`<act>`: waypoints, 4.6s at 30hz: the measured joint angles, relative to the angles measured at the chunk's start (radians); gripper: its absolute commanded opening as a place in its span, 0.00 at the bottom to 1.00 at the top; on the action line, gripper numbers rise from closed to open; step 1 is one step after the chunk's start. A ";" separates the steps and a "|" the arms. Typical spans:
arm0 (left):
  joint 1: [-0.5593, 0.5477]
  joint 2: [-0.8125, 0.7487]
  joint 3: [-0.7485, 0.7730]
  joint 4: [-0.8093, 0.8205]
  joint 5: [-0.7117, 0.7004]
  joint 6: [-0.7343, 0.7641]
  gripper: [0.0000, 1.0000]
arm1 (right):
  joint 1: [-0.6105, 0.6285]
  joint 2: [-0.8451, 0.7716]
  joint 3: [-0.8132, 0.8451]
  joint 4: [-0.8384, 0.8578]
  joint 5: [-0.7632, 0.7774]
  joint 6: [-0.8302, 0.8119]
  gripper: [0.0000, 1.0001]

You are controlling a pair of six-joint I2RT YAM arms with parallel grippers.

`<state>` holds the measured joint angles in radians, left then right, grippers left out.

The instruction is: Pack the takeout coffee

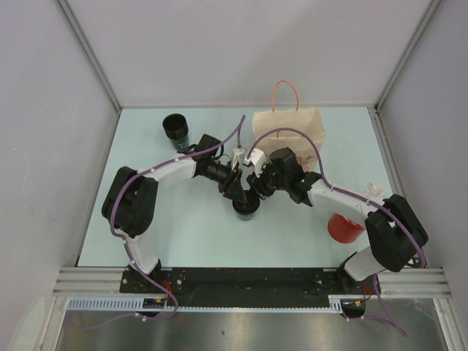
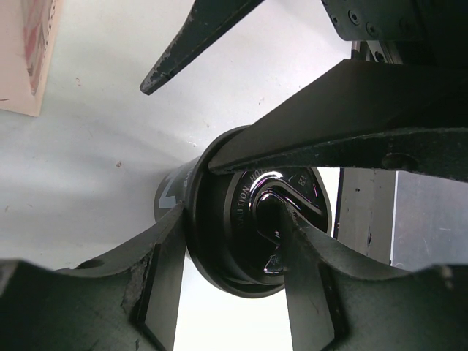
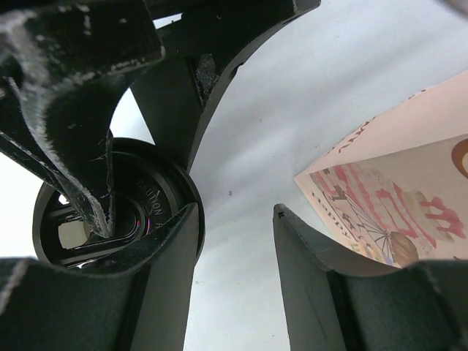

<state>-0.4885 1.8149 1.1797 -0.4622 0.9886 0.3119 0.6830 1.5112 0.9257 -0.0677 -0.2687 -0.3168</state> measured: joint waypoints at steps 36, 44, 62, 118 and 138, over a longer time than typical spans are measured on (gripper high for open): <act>0.015 -0.004 0.050 -0.090 -0.063 0.006 0.68 | -0.005 -0.174 0.041 -0.329 -0.085 -0.029 0.72; 0.024 -0.004 0.074 -0.147 -0.091 0.029 0.70 | -0.034 -0.140 0.045 -0.330 -0.120 -0.003 0.64; 0.010 -0.001 0.059 -0.084 -0.096 -0.025 0.71 | -0.118 -0.056 0.046 -0.293 -0.246 0.187 0.52; -0.007 -0.052 0.013 -0.042 -0.147 -0.035 0.65 | 0.035 -0.035 0.058 -0.194 0.065 0.053 0.44; -0.009 -0.053 0.011 -0.026 -0.147 -0.032 0.64 | -0.078 -0.107 0.014 -0.341 -0.163 0.087 0.45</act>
<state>-0.4973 1.7615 1.1912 -0.4881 0.8417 0.2794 0.6048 1.4040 0.9401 -0.4088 -0.4316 -0.2295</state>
